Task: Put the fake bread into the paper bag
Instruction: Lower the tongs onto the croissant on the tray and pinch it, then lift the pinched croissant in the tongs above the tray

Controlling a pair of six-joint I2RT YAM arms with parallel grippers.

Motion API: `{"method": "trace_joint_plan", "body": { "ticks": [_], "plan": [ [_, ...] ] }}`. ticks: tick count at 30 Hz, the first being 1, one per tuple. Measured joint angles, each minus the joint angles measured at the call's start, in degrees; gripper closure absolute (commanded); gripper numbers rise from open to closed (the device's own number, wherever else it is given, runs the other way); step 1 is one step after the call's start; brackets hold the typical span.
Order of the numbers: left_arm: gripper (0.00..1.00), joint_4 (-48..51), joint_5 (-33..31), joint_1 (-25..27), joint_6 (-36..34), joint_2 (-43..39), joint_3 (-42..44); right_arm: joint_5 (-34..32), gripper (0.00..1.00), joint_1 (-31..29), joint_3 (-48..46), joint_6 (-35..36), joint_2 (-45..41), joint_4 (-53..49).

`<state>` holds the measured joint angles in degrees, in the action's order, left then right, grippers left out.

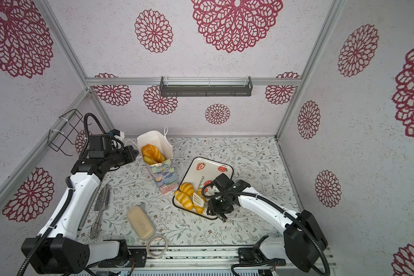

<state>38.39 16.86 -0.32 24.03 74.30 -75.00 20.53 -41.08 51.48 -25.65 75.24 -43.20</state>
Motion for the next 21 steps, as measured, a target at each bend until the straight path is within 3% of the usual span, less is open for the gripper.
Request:
{"method": "trace_joint_plan", "body": {
  "ticks": [9,21],
  "plan": [
    [1.0,-0.02,0.02,0.0,0.0,0.31,0.0,-0.9,0.58,-0.02,0.24,0.7,0.72,-0.15],
    [1.0,-0.02,0.17,0.0,0.02,0.37,0.0,-3.76,0.62,0.0,1.86,0.63,0.26,-1.09]
  ]
}}
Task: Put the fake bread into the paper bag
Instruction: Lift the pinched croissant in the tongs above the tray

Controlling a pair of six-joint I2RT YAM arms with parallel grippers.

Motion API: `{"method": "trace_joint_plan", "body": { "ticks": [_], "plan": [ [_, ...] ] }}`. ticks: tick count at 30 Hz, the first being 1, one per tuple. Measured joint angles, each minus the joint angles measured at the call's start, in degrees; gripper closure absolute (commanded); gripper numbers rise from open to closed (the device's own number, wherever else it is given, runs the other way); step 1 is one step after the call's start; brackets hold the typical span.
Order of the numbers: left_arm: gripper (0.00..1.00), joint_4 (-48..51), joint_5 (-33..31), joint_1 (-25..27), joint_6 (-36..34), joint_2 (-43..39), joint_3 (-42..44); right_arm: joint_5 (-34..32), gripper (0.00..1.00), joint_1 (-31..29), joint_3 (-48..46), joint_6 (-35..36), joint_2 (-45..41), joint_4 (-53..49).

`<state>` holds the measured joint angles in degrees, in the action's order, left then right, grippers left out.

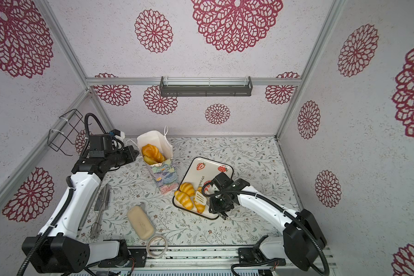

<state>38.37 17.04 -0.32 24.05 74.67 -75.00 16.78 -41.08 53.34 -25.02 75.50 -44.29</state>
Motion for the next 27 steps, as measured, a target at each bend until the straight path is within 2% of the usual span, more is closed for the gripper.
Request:
{"method": "trace_joint_plan", "body": {
  "ticks": [12,17,27],
  "plan": [
    [1.0,0.0,0.0,0.0,0.0,-0.02,0.0,-1.46,0.62,4.0,3.98,-0.02,-2.89,-0.63],
    [1.0,0.0,0.02,0.0,-0.02,0.0,0.0,-0.26,0.62,6.1,5.25,-0.07,-3.52,-0.15],
    [1.0,0.0,0.0,0.0,0.0,-0.02,-0.02,3.43,0.62,6.62,9.51,-0.31,-3.56,1.55]
  ]
}}
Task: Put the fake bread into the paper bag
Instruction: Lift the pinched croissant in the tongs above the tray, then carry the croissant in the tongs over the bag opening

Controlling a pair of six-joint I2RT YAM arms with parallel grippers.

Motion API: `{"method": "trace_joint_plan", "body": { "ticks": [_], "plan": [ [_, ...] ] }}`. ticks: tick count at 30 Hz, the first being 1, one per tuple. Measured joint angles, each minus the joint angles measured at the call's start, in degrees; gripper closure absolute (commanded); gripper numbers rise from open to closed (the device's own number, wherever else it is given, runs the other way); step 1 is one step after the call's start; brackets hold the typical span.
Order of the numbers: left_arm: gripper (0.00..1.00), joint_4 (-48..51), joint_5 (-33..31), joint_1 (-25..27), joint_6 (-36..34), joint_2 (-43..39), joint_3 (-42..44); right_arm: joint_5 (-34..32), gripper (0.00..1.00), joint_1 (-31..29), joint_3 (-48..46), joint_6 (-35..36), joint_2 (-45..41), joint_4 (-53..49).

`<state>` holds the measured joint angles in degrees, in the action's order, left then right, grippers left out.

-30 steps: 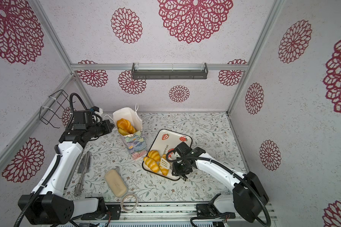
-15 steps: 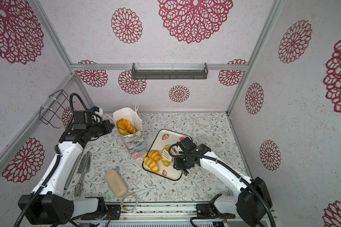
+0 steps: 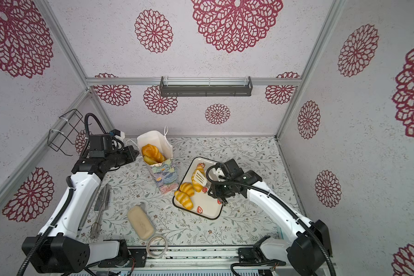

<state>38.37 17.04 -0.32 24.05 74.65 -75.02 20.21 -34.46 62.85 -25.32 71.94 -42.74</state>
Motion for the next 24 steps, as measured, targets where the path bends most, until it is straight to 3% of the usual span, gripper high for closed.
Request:
{"method": "trace_joint_plan", "body": {
  "ticks": [24],
  "plan": [
    [1.0,-1.64,1.81,0.0,0.0,-0.09,0.85,8.59,0.62,0.2,8.61,-1.46,1.14,7.41]
  ]
}}
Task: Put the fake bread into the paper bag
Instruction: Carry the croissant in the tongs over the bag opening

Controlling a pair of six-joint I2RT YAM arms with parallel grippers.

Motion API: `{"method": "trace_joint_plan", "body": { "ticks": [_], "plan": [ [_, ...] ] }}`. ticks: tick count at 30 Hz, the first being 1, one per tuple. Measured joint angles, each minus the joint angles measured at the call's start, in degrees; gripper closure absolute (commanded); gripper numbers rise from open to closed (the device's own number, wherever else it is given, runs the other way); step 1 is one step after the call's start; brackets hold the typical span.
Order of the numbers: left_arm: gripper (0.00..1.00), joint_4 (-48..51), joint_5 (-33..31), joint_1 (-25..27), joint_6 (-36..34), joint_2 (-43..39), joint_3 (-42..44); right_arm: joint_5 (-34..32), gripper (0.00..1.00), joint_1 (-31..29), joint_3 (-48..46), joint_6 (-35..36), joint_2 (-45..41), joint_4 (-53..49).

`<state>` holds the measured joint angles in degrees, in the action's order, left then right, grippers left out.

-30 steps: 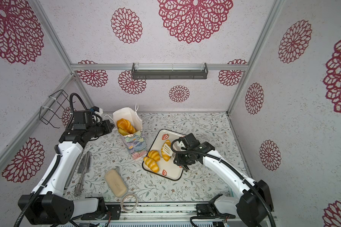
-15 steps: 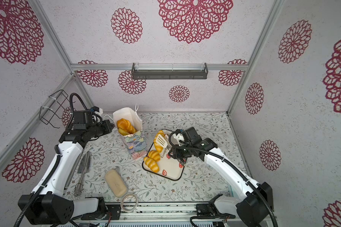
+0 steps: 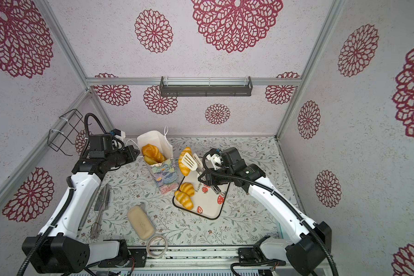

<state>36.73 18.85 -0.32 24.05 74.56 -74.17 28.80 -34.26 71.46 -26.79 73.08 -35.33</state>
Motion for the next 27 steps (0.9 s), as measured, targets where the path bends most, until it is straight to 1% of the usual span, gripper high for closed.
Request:
{"method": "trace_joint_plan", "body": {
  "ticks": [12,27],
  "plan": [
    [1.0,-1.49,2.29,-0.02,0.02,-0.87,0.94,3.15,0.61,0.0,4.59,-0.26,1.31,1.64],
    [1.0,-3.06,4.66,-0.5,1.03,-1.6,1.05,6.12,0.61,-0.55,11.93,-0.07,7.74,4.2]
  ]
}}
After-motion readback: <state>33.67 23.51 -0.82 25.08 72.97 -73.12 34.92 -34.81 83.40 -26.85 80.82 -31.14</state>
